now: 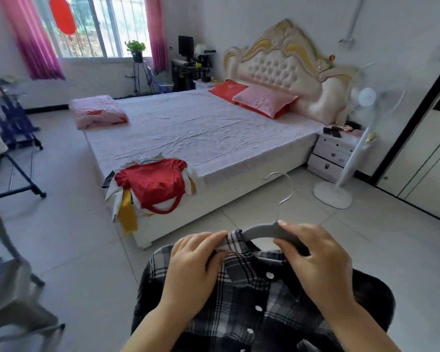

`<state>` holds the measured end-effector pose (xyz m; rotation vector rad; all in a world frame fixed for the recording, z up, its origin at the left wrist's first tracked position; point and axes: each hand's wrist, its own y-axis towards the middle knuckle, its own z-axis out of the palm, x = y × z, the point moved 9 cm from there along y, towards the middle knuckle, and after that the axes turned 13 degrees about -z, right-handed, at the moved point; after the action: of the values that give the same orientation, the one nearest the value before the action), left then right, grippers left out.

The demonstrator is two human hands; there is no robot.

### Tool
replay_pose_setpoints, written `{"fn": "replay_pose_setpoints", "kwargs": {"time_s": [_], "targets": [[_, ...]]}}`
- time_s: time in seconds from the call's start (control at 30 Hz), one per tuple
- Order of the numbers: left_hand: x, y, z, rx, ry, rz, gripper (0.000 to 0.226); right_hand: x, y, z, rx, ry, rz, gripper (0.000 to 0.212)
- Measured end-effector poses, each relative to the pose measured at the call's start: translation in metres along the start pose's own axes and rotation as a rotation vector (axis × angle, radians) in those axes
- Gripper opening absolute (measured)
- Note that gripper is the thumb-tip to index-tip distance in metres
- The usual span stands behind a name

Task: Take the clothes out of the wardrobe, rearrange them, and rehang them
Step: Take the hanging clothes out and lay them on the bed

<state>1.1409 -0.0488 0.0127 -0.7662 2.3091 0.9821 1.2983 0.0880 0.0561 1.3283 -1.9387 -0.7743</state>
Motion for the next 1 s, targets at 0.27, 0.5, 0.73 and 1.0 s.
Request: {"fn": "replay_pose_setpoints", "kwargs": {"time_s": [0.27,0.5,0.73,1.0], "targets": [[0.081,0.102,0.027,-0.122,0.08,-0.122,0.031,-0.053,0.091,0.131,0.047,0.174,-0.026,0.036],[0.122,0.208,0.047,-0.226,0.17,-0.212,0.033,-0.103,0.197,0.242,0.108,0.298,-0.073,0.035],[0.196,0.288,0.056,-0.261,0.174,-0.382,0.033,-0.109,0.276,0.351,0.151,0.368,-0.137,0.035],[0.322,0.391,0.068,-0.278,0.178,-0.456,0.034,-0.105,0.352,0.512,0.216,0.428,-0.124,0.034]]}}
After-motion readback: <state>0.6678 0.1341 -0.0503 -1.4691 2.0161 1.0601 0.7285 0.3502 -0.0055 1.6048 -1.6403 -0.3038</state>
